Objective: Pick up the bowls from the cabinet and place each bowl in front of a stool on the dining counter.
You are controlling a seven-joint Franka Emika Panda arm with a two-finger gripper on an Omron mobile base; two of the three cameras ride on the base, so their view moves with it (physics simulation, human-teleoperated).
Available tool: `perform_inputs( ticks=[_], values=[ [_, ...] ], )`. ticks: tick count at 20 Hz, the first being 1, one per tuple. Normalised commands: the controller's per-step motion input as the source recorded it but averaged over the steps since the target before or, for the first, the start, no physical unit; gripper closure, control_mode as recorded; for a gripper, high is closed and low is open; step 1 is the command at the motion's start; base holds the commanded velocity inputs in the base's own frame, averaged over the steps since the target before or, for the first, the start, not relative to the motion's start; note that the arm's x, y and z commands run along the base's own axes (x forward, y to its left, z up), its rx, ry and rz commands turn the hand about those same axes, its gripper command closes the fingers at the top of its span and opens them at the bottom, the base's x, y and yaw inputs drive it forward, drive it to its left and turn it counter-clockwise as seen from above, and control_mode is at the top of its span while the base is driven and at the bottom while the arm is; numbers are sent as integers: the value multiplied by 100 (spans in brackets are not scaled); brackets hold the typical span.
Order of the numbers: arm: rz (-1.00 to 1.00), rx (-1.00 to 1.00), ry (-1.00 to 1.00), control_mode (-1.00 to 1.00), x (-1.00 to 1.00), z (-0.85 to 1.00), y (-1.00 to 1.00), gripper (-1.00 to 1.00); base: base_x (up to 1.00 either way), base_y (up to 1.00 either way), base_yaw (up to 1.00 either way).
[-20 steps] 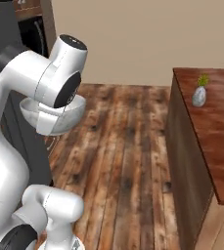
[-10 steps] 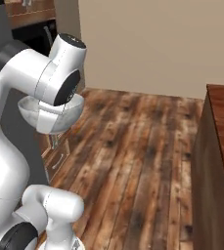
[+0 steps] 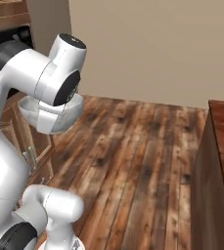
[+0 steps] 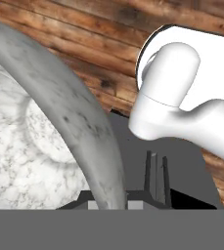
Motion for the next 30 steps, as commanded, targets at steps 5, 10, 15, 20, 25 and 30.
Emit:
perform_inputs(
  ticks=[5, 10, 15, 20, 25, 30],
  values=[
    [0, 0, 0, 100, 0, 0, 0, 100, 100, -2, -8],
    [0, 0, 0, 100, 0, 0, 0, 100, 100, 18, -14],
    [0, 0, 0, 100, 0, 0, 0, 100, 100, 14, -17],
    [0, 0, 0, 100, 0, 0, 0, 100, 100, 20, -24],
    [0, 0, 0, 100, 0, 0, 0, 100, 100, 25, -30],
    [0, 0, 0, 100, 0, 0, 0, 100, 100, 38, -40]
  ],
)
